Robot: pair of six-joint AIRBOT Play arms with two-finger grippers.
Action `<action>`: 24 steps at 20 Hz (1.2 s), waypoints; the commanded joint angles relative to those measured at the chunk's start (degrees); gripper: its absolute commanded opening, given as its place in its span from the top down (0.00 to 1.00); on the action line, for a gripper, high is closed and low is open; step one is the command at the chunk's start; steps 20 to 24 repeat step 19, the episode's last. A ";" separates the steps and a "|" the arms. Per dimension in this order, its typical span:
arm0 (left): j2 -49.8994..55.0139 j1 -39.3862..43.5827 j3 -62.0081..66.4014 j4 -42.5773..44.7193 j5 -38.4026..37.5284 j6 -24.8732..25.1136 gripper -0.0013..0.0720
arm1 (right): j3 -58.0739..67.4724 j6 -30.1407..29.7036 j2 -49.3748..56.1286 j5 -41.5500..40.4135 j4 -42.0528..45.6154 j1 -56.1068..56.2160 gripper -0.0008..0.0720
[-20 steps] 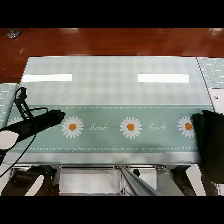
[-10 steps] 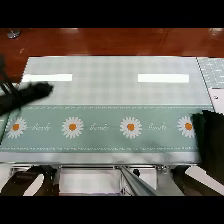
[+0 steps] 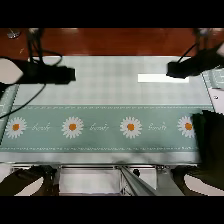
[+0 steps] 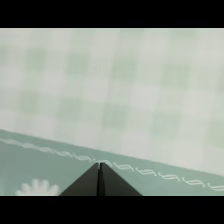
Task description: Fold the shirts.
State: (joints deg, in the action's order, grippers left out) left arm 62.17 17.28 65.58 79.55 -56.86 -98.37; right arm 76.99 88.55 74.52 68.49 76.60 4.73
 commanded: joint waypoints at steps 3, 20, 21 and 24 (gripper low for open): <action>1.55 -1.46 -8.37 6.49 -1.70 -3.91 0.95 | -12.59 6.27 3.52 -5.35 6.54 4.72 0.96; 1.68 -1.55 -7.52 6.40 0.07 -3.78 0.95 | -12.55 5.68 2.64 -4.42 5.99 4.79 0.96; 1.68 -1.55 -7.52 6.40 0.07 -3.78 0.95 | -12.55 5.68 2.64 -4.42 5.99 4.79 0.96; 1.68 -1.55 -7.52 6.40 0.07 -3.78 0.95 | -12.55 5.68 2.64 -4.42 5.99 4.79 0.96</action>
